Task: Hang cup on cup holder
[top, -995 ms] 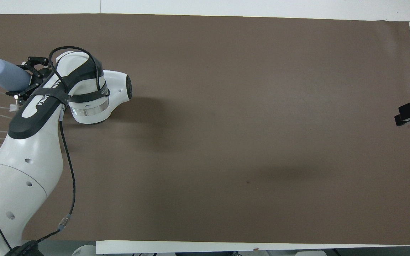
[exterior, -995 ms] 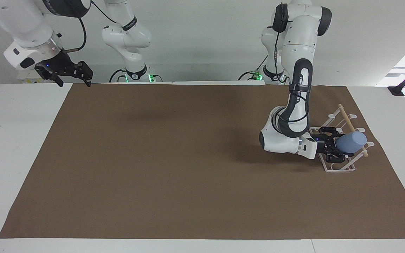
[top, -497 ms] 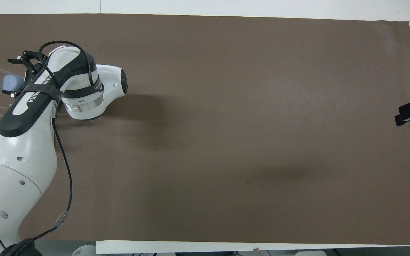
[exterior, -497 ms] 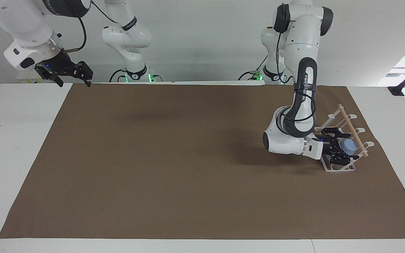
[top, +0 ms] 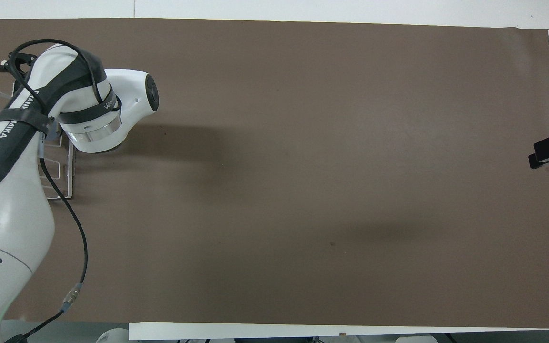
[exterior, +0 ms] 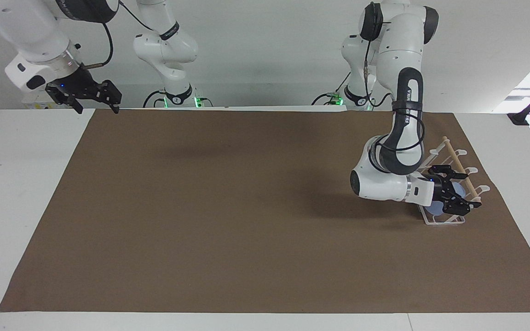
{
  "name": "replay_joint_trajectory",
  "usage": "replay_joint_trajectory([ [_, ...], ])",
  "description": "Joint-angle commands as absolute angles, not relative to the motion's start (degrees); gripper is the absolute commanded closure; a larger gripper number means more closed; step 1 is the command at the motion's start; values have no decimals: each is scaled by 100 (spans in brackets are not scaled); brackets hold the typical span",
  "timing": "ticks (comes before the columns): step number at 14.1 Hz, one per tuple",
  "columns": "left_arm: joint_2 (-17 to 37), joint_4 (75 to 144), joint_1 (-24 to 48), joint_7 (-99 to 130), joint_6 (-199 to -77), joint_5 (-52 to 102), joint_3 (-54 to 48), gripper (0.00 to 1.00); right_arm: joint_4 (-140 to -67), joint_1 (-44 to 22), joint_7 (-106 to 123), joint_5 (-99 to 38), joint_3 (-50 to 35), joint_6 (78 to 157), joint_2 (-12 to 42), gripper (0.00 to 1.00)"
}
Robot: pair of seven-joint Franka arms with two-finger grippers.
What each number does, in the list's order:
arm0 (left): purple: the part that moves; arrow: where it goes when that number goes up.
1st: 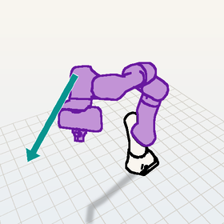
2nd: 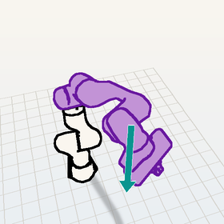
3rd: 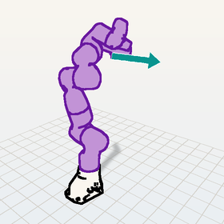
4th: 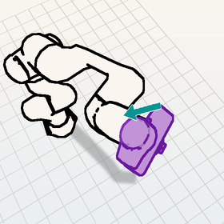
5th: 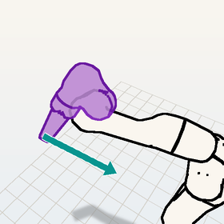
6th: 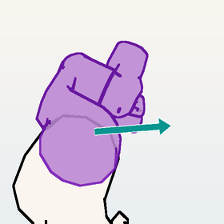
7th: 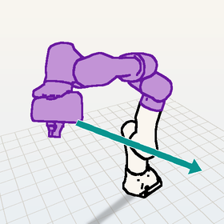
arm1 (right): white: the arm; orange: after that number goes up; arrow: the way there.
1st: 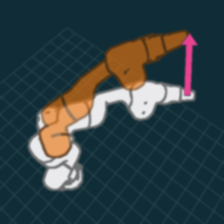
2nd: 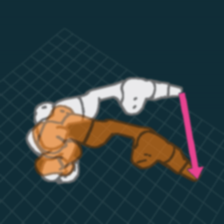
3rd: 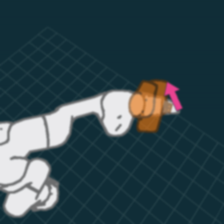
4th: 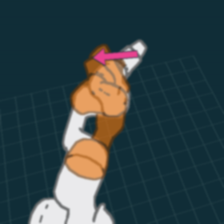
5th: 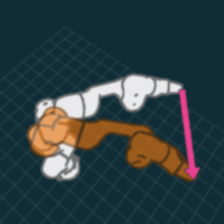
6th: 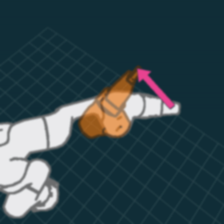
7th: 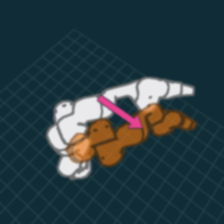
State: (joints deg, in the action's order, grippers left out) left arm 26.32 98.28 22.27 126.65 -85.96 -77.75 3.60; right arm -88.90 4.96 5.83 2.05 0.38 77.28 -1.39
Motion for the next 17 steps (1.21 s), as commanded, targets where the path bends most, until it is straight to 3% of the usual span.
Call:
replay_joint_trajectory([
  [1,2199,9914,2197,12175,-8657,-7603,316,1,-8947,536,571,229,9,7682,-202,1],
  [4,1198,9905,2153,10632,-8789,-6613,360,1,-8947,536,571,229,9,7682,-202,1],
  [10,116,9984,1241,7916,-9509,-4873,360,1,-8947,536,571,229,9,7682,-202,1],
  [17,-141,9949,493,4355,-9668,-1403,387,0,-8947,536,571,229,9,7682,-202,1],
])
